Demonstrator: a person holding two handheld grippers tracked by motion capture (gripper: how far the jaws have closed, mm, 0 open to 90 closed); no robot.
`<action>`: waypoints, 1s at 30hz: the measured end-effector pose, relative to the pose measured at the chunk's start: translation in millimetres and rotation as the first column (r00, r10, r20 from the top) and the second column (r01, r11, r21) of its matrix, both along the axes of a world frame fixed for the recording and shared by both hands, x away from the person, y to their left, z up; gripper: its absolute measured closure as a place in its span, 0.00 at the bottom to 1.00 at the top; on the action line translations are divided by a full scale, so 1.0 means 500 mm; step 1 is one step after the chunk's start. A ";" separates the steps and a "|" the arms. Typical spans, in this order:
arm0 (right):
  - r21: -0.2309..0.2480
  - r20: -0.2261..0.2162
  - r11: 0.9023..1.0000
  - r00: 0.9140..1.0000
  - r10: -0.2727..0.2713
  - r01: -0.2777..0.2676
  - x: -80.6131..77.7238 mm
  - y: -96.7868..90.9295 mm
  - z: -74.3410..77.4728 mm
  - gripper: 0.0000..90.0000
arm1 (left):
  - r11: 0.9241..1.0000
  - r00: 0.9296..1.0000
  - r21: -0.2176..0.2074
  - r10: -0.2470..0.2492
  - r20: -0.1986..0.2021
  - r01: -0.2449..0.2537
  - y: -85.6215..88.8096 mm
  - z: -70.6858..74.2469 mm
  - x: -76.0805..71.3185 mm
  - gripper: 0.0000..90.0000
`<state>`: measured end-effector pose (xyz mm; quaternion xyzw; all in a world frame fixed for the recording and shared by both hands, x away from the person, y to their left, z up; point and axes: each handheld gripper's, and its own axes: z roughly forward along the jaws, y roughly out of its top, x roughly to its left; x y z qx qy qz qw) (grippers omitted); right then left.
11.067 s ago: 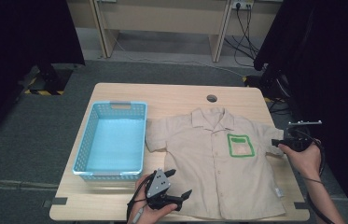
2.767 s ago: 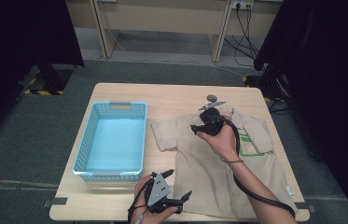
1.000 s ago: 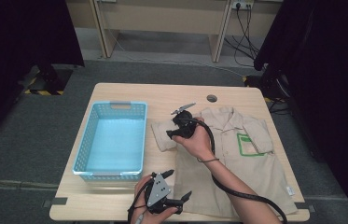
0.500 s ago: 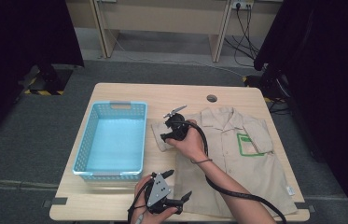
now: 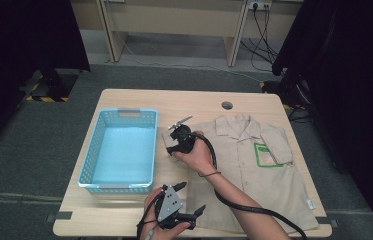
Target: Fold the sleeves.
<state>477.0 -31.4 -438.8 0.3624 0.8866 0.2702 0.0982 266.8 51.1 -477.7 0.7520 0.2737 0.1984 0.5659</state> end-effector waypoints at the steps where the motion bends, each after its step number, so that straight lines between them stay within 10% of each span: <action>1: -0.001 -0.002 1.000 1.000 0.001 -0.001 0.000 0.002 -0.001 0.50 | 1.000 1.000 0.001 0.000 0.001 0.000 0.000 0.000 0.000 0.12; 30: -0.029 0.008 0.999 1.000 0.024 -0.024 -0.002 0.022 -0.033 0.80 | 1.000 1.000 -0.001 -0.002 -0.003 0.002 0.000 0.000 -0.001 0.12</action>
